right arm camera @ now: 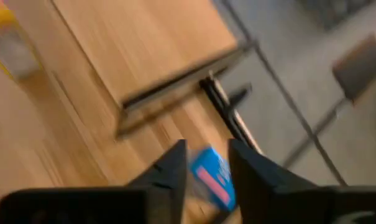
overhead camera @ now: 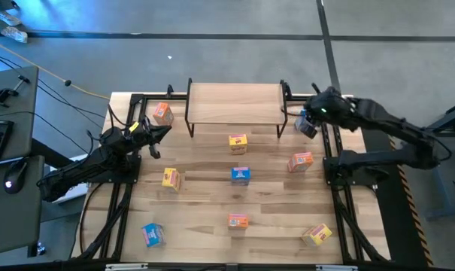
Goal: Stack cereal on shelf
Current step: Put the top right blue cereal box on the shelf
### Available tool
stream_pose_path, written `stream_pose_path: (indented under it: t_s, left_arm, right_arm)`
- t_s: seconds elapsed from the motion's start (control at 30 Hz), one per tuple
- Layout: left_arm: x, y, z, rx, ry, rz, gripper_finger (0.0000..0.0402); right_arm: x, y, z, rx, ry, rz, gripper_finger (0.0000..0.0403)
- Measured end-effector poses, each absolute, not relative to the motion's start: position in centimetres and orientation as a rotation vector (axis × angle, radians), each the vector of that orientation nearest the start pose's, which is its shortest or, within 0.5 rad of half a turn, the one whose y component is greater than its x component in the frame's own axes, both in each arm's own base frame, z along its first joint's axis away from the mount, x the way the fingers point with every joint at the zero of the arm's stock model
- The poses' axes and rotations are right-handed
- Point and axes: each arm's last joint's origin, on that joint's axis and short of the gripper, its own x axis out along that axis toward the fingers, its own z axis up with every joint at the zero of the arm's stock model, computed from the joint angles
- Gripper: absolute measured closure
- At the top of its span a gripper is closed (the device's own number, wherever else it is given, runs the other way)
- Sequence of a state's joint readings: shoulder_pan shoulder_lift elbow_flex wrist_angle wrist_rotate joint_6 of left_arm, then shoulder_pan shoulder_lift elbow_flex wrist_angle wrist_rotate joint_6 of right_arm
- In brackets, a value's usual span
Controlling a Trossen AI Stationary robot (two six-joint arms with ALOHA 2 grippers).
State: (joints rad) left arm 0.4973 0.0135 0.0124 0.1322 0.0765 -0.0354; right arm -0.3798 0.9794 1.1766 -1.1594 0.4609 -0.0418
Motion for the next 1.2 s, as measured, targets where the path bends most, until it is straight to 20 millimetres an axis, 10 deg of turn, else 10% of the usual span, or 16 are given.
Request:
stream_pose_path:
  t_s: [0.37, 1.2]
  left_arm:
    - [8.6, 4.4, 18.2, 0.053, -0.155, 0.422, 0.0399]
    - [8.7, 4.4, 17.2, -0.024, -0.06, 0.398, 0.0399]
  right_arm:
    - [16.5, -11.9, 32.8, -0.104, 1.468, -0.621, 0.0151]
    - [18.3, -17.9, 24.4, -0.226, 1.783, -0.357, 0.0143]
